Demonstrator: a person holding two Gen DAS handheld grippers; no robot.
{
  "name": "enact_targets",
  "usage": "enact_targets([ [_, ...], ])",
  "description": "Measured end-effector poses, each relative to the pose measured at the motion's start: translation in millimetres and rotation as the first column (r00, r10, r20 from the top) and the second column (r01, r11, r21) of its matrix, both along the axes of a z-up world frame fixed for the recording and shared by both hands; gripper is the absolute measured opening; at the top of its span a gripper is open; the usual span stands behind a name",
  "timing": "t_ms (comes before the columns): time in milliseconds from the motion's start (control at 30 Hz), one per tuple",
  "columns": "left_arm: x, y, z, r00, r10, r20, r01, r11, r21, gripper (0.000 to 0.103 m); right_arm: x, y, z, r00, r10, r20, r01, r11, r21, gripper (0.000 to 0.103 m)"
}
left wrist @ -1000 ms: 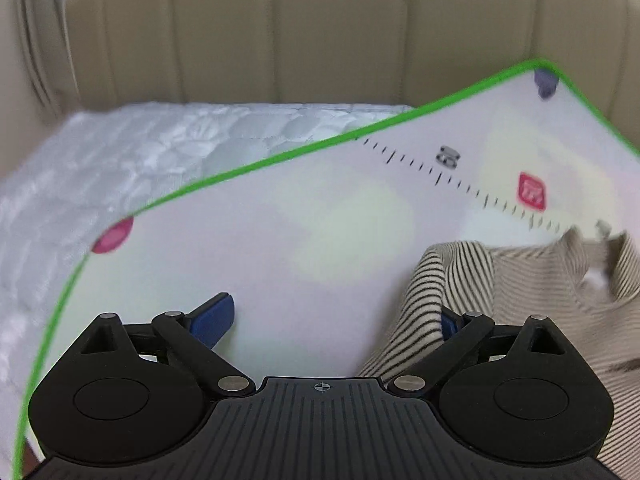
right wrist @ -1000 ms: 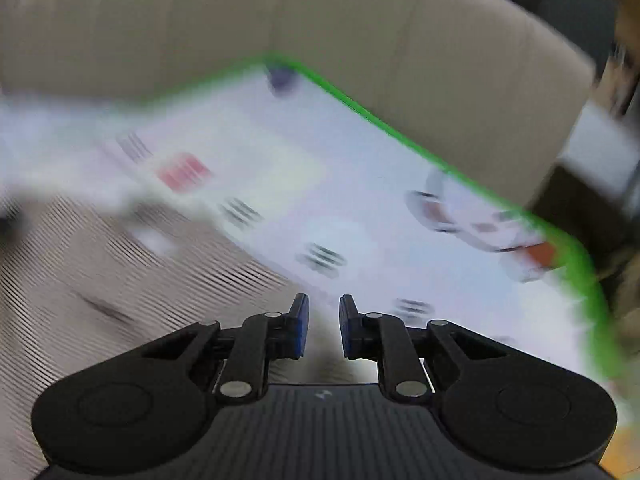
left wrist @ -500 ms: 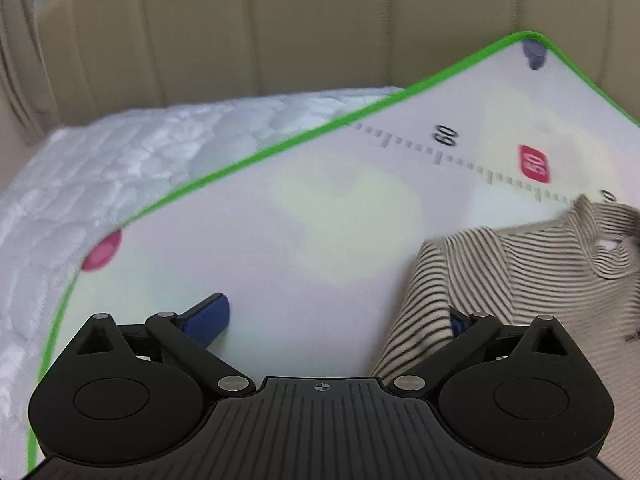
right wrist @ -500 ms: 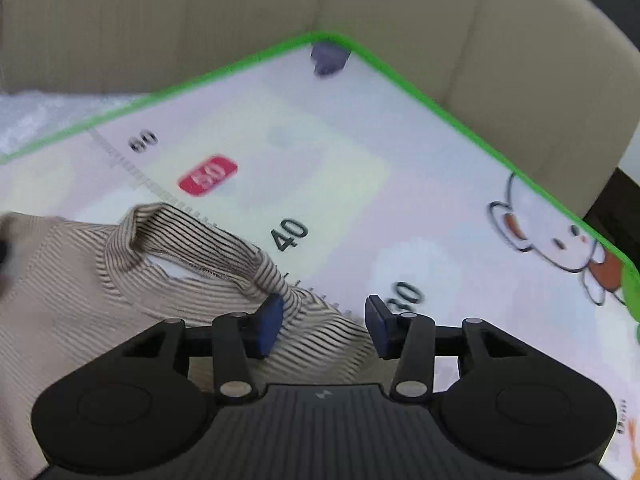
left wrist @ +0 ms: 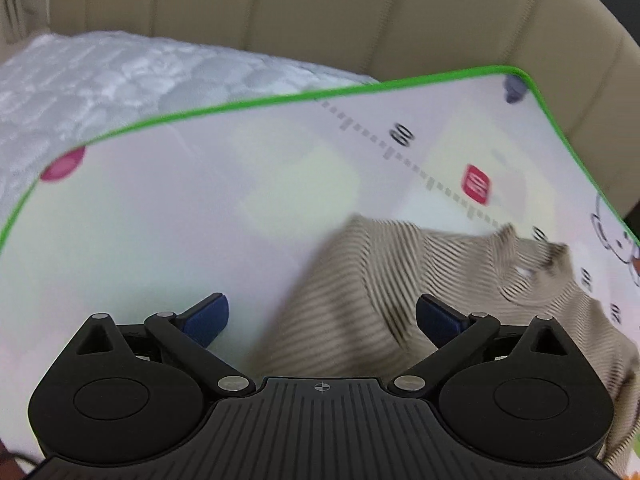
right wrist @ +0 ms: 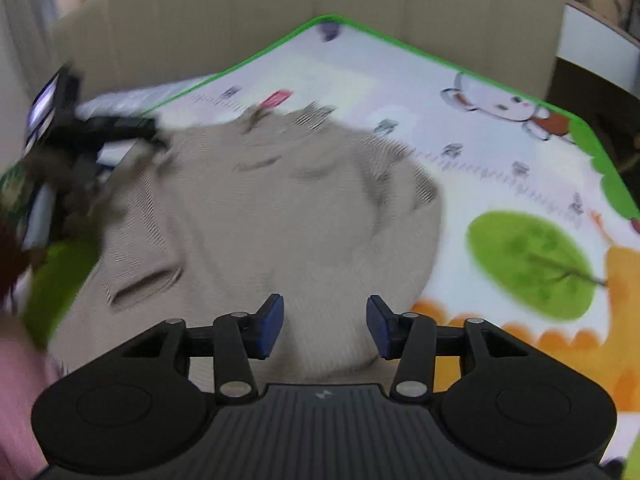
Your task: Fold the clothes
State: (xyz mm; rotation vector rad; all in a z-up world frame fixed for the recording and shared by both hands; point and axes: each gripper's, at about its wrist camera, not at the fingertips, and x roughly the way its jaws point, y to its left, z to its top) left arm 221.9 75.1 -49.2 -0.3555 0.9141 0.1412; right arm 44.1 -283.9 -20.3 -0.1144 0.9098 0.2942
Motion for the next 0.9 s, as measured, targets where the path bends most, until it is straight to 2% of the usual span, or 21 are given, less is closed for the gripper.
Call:
enact_targets([
  [100,-14,-8,10,1.0,0.0,0.015,0.0,1.0,0.03,0.102,-18,24,-27,0.993,0.069,0.091,-0.056,0.989,-0.134,0.049],
  [167,-26,-9,20,1.0,0.002,0.026,-0.003,0.999,0.034,0.103,-13,33,-48,0.988,0.093,0.123,-0.066,0.976,-0.206,0.049],
  [200,-32,-9,25,1.0,0.002,0.031,-0.003,1.0,0.024,0.103,-8,34,-56,0.987,0.098,0.125,-0.067,0.972,-0.227,0.04],
  [233,-38,-9,29,0.999,0.003,0.034,-0.003,1.0,0.012,0.103,-2,30,-53,0.989,0.088,0.119,-0.062,0.977,-0.205,0.02],
  [267,-45,-7,34,0.999,-0.001,0.047,0.001,1.0,0.0,0.103,4,25,-50,0.991,0.078,0.112,-0.057,0.981,-0.183,0.012],
  [300,-51,-5,38,0.998,-0.004,0.06,0.005,1.0,-0.013,0.103,11,20,-46,0.992,0.067,0.109,-0.049,0.986,-0.161,0.011],
  [400,-66,2,49,0.996,0.001,0.092,0.003,0.999,-0.042,0.103,36,-24,14,0.972,-0.054,0.228,0.078,0.992,-0.101,0.01],
  [467,-65,9,49,0.995,0.038,0.09,-0.033,0.998,-0.056,0.103,58,-64,60,0.932,-0.184,0.311,0.209,0.977,-0.047,0.01],
  [533,-60,17,46,0.994,0.071,0.08,-0.064,0.994,-0.092,0.103,78,-99,102,0.878,-0.301,0.372,0.319,0.948,0.013,0.009],
  [633,-53,21,43,0.994,0.073,0.077,-0.062,0.989,-0.132,0.103,102,-119,148,0.829,-0.368,0.421,0.377,0.924,0.064,0.009],
  [733,-49,27,40,0.994,0.07,0.079,-0.057,0.987,-0.152,0.103,117,-98,168,0.829,-0.344,0.441,0.336,0.937,0.099,0.009],
  [900,-53,54,38,0.984,0.16,0.08,-0.14,0.967,-0.212,0.103,139,-24,161,0.88,-0.236,0.412,0.193,0.971,0.144,0.009],
])
